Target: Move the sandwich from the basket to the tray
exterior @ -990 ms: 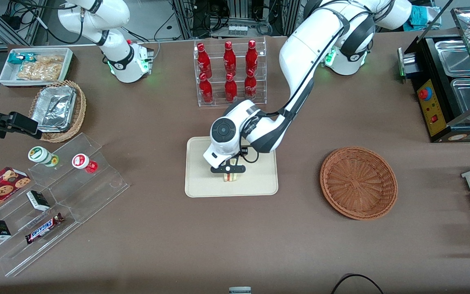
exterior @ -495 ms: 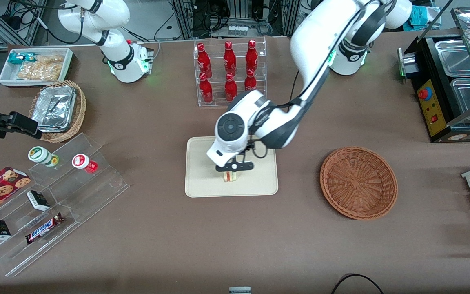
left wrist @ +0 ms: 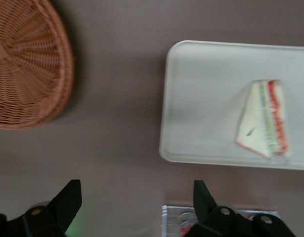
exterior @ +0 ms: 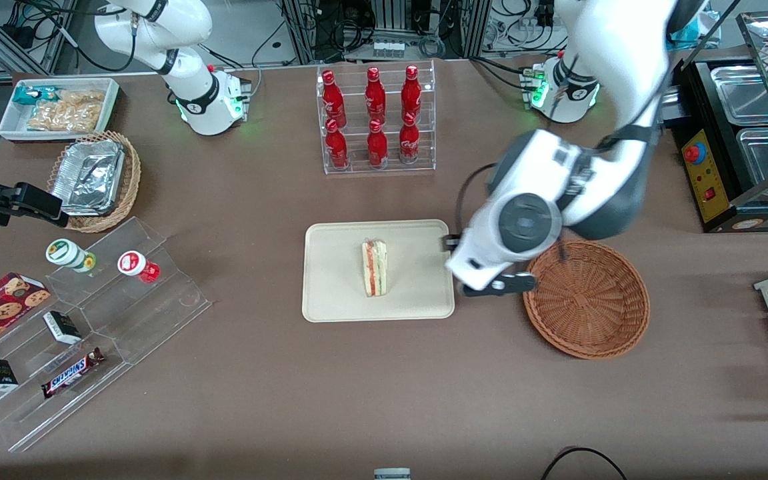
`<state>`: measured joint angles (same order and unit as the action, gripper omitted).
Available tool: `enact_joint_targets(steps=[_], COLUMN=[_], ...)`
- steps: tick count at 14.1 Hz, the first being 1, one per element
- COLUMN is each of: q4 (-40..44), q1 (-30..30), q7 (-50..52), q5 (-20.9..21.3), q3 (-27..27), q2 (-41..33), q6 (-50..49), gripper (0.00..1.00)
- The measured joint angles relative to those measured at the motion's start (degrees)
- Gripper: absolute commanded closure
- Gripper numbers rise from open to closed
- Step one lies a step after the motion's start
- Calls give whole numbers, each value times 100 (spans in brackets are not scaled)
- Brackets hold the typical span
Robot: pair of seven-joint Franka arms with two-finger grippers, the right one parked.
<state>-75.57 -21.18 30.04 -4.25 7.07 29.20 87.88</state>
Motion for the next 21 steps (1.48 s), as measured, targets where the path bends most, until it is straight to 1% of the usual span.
enact_joint_targets(steps=[3,6,7,9,10,12,15,18,21], q4=[-998,-1743,-1865,-1956,-1958,-1938,-1837,-1701,-1589], q1=[706,1180,1259,1283,1289,1403,1572,1585,1585], q7=[-926,-1302,-1351,-1361,-1360,-1385,-1634,-1692,-1694], q5=[2,13,91,480,590,678,685,685,644], q3=[-11,-15,-16,-14,-12,-16,-109,-313,-334], q2=[-860,-1906,-2210,-2658,-2802,-2972,-3027,-3039,-3039], q6=[-16,-109,-233,-423,-488,-576,-629,-631,-620], gripper=[0,0,0,0,0,0,0,0,0])
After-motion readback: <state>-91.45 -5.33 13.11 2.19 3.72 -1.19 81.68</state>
